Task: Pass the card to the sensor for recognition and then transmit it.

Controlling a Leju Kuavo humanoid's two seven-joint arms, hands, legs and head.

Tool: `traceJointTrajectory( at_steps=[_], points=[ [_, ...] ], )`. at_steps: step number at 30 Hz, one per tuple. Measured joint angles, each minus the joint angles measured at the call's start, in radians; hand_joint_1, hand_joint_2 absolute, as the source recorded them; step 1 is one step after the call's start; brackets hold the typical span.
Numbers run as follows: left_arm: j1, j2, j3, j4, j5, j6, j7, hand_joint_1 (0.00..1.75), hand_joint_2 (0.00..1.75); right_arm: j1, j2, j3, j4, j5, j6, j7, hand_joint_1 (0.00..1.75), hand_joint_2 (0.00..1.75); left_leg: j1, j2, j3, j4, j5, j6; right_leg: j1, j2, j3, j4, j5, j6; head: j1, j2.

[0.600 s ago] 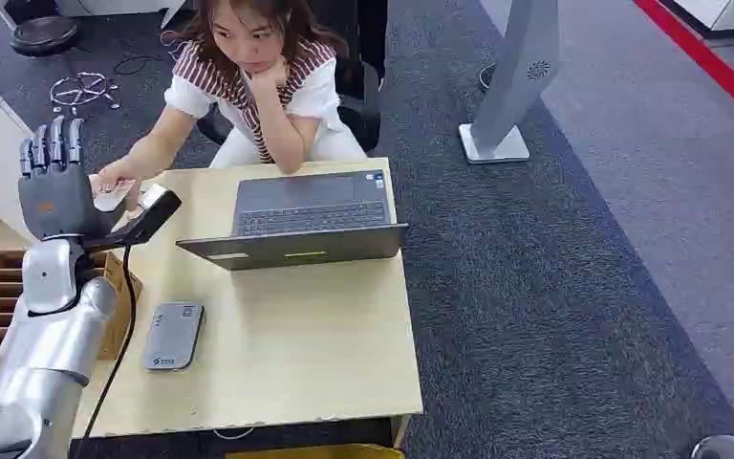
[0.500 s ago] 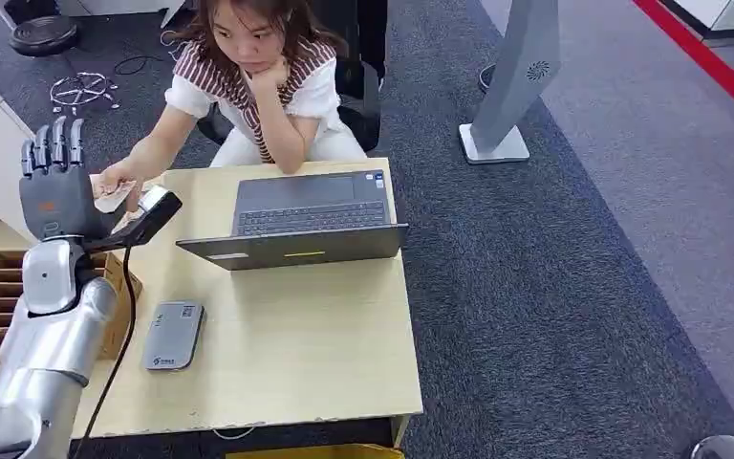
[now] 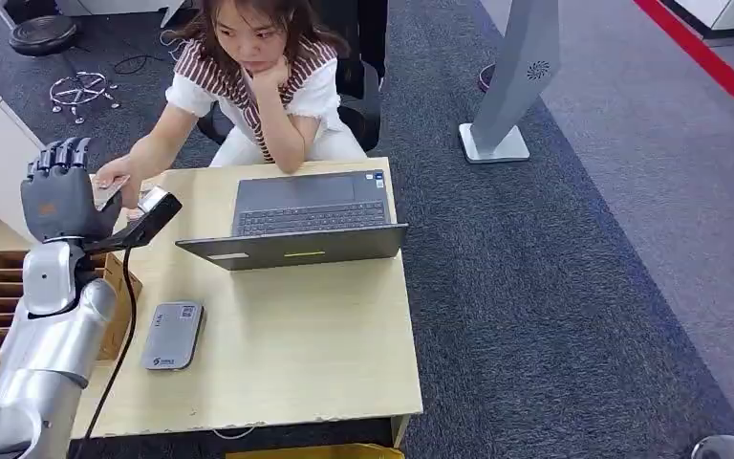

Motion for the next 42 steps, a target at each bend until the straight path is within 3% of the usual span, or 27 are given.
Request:
traceJointTrajectory(
  at_steps=[35,38,42],
  points=[
    [0.002,-0.011,-0.003,0.039,0.037,-0.008,-0.022,1.75,1.75,-0.002,0.000,0.000,0.000,-0.001,0.007,0.008,0.00,1.75,0.000,0.000,0.000,0.000,0.000,0.000,0.000,0.000,0.000,0.000,0.000,0.000,0.000,0.000],
    [0.021,-0.011,-0.003,0.034,0.071,0.001,-0.062,1.75,1.75,-0.002,0.000,0.000,0.000,-0.008,0.007,0.009,0.00,1.75,0.000,0.000,0.000,0.000,0.000,0.000,0.000,0.000,0.000,0.000,0.000,0.000,0.000,0.000],
    [0.161,-0.010,-0.004,-0.081,0.160,0.016,-0.140,1.75,1.75,-0.001,0.000,0.000,0.004,-0.031,0.002,0.010,0.00,1.75,0.000,0.001,0.000,0.000,0.000,0.000,0.000,0.001,0.000,0.000,-0.001,0.000,0.000,0.000]
  ],
)
